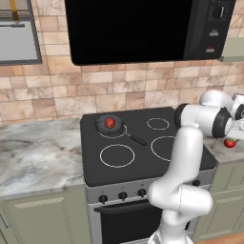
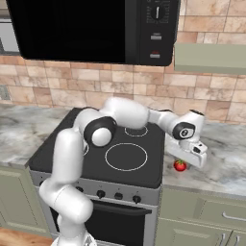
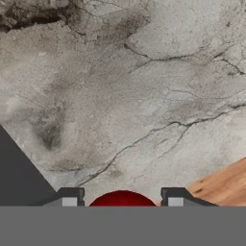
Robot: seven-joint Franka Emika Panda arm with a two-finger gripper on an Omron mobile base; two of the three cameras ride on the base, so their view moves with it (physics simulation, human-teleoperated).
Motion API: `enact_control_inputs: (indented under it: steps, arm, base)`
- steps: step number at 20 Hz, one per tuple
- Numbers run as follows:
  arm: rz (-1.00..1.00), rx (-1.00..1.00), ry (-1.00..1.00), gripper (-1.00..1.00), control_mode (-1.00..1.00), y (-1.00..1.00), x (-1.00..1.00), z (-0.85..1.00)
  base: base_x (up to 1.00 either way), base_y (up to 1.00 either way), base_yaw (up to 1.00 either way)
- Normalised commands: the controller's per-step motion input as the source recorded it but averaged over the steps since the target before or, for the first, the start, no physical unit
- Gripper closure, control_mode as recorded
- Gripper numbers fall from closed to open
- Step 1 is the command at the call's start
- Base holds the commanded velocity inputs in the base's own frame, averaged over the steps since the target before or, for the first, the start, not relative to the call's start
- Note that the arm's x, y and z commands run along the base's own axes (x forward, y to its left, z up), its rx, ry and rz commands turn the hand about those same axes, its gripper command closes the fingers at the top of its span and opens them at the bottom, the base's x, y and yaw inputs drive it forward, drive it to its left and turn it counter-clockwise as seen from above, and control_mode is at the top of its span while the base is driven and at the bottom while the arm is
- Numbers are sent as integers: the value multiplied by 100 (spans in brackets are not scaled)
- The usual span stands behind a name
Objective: Place the pan on the rear left burner on the stove. Then place the tomato and the onion in the pan and turn on the rear left burner.
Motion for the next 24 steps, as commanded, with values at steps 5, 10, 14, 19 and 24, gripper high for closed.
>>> enact_control_inputs:
  steps: [5, 10, 14, 19, 24]
  arm:
    - [0, 1, -3, 100, -100, 36, 29, 27]
    - [0, 0, -4, 100, -100, 43, 30, 21]
    - [0, 0, -4, 100, -100, 49, 31, 19]
    - [0, 0, -2, 100, -100, 55, 37, 18]
    - [0, 0, -2, 100, -100, 57, 35, 9]
  base:
    - [0, 0, 0]
    - [0, 0, 0]
    - [0, 0, 0]
    - [0, 0, 0]
    - [0, 0, 0]
